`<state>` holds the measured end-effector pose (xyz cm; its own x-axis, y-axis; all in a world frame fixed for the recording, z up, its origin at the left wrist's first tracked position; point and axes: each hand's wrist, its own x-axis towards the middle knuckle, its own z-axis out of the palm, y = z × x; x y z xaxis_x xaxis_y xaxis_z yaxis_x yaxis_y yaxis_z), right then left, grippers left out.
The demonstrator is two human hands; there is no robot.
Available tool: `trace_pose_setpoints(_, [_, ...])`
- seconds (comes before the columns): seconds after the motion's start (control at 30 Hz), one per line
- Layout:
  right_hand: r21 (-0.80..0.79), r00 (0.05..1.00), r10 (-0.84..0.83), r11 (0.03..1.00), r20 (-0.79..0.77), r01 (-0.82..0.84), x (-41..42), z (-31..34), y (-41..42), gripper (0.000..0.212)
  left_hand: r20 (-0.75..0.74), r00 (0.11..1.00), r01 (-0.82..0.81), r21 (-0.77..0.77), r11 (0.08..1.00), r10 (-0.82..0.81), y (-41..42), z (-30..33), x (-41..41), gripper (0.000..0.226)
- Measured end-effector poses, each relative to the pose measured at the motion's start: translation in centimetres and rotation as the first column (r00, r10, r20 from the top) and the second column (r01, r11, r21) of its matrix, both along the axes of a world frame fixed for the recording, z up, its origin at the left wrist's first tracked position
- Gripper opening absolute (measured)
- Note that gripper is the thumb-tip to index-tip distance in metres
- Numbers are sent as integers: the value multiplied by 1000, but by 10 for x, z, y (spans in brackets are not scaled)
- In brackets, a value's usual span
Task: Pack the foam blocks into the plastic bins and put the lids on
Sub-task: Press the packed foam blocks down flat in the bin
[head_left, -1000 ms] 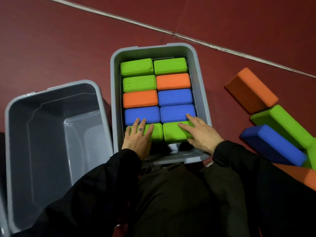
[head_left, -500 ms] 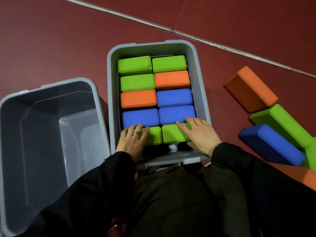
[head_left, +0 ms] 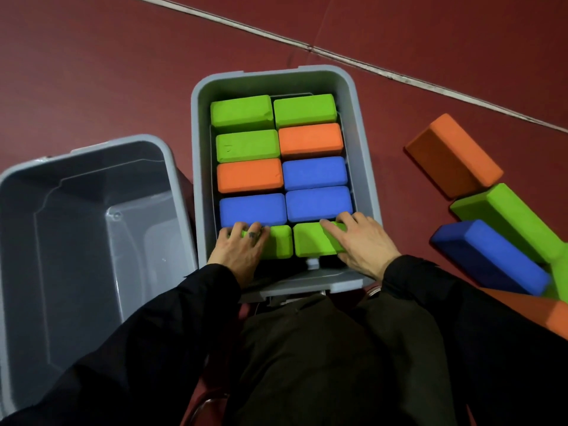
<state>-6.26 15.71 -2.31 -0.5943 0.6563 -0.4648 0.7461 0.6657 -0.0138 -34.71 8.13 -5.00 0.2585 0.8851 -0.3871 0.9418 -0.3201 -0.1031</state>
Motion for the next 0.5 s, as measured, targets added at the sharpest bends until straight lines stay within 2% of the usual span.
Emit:
trace_pose_setpoints(0.1, [61,999,-28,998,-17,29,-2,-3,-1,91,-32,999,-26,13,1000,26,3,4,12,87])
trace_pose_setpoints(0.2, [124,999,11,992,-32,-7,0,-8,1,98,-36,995,-94,10,996,94,-1,4,6,95])
trace_pose_setpoints(0.3, [123,999,-2,992,-35,6,3,-13,6,101,28,983,-181,-74,981,183,6,-3,-10,96])
trace_pose_setpoints(0.4, [90,1000,-7,996,-29,9,3,-18,6,100,30,981,-187,-97,978,190,2,-6,-11,93])
trace_pose_setpoints(0.5, [87,999,-26,996,-45,30,4,-18,4,102,56,980,-188,-51,981,191,-4,-9,-7,97])
